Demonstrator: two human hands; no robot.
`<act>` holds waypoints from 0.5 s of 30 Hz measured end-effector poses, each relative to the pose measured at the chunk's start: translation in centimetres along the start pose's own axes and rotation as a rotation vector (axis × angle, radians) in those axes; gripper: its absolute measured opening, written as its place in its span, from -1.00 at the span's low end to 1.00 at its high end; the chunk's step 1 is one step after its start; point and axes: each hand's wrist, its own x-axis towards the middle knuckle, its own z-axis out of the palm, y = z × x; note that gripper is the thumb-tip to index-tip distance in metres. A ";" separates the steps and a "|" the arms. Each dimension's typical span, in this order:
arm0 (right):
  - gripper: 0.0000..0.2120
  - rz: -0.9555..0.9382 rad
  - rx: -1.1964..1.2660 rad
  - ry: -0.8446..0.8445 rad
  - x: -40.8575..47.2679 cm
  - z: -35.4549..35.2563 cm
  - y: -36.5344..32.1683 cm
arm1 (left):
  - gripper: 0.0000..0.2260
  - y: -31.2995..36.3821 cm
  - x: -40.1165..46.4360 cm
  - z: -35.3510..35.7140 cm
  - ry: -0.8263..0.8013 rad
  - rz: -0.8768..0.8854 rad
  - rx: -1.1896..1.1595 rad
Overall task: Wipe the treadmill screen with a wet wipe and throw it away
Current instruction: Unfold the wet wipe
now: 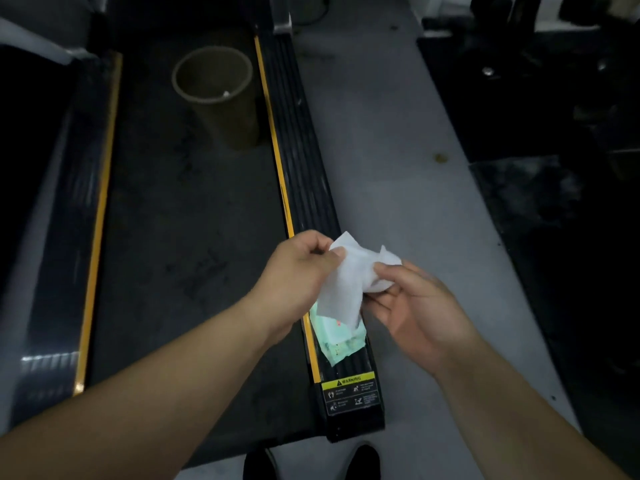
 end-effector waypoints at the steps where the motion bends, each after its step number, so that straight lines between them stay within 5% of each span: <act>1: -0.73 -0.033 -0.048 0.039 -1.1 1.0 -1.5 | -0.83 1.7 -0.7 -0.1 0.029 0.026 -0.015; 6: -0.89 -0.170 -0.095 0.144 -6.3 6.2 -10.0 | -0.90 11.2 -4.9 -0.5 0.076 0.163 -0.132; 15: -0.59 -0.413 -0.273 0.124 -16.4 15.6 -22.0 | -0.75 26.6 -14.6 -3.3 0.047 0.400 -0.111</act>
